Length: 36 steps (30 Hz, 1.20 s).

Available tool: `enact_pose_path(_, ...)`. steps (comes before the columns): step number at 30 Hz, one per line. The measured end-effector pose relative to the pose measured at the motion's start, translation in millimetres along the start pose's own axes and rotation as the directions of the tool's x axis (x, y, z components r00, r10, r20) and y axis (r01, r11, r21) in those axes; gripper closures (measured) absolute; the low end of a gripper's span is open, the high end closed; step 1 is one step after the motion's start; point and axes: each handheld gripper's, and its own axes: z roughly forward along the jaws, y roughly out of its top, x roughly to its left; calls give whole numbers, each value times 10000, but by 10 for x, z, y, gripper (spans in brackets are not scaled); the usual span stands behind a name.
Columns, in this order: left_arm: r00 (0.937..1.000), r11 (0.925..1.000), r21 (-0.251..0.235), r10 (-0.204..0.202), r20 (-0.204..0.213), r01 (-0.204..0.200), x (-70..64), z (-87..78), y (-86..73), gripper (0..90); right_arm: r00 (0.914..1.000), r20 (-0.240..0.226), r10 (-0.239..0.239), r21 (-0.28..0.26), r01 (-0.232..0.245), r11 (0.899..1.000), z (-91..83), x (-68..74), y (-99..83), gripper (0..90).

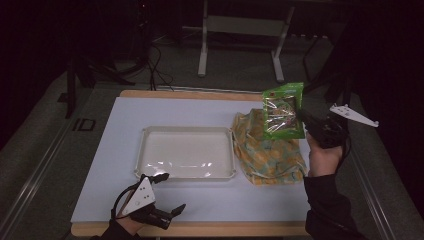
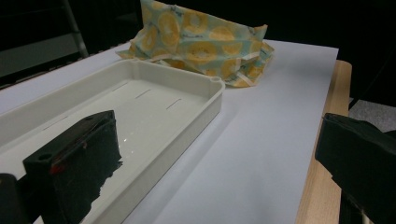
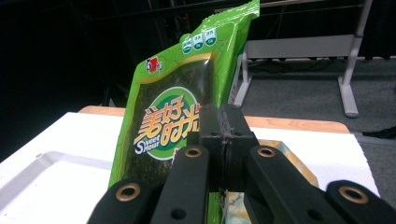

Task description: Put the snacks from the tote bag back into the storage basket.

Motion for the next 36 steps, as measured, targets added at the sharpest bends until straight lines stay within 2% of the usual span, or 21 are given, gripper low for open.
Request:
enact_pose_path(7, 10000, 10000, -3, 9, -20, -9, -2, 2, 0, 4, 9997, -232, 19, -214, -24, 9998, 61, 153, 18, 892)
enact_pose_path(16, 10000, 10000, -41, 34, -12, -34, -5, -3, 1, 4, 9985, -489, -248, -204, 238, 9995, 174, 382, -5, 892)
enact_pose_path(36, 9999, 10000, -9, 83, -106, -83, -9, -13, 6, 4, 9926, -1198, -217, -138, 202, 9997, 365, 711, -70, 892)
